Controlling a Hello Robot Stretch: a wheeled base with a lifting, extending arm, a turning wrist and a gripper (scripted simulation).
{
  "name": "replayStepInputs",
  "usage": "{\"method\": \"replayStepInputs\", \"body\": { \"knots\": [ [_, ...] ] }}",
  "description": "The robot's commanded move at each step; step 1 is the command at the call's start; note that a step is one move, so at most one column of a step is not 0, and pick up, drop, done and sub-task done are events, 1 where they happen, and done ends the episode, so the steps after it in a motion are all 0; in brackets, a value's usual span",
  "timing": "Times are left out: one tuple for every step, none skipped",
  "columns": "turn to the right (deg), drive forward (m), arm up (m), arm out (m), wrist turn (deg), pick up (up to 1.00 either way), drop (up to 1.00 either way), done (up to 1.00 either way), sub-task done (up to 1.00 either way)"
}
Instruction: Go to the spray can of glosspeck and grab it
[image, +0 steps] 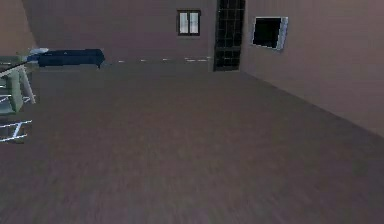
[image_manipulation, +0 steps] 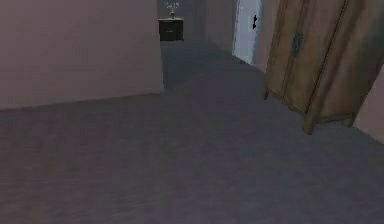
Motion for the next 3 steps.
{"method": "replayStepInputs", "body": {
  "knots": [
    [0.0,1.0,0.0,0.0,0.0,0.0,0.0,0.0,0.0],
    [0.0,1.0,0.0,0.0,0.0,0.0,0.0,0.0,0.0],
    [0.0,1.0,0.0,0.0,0.0,0.0,0.0,0.0,0.0]
  ]
}}
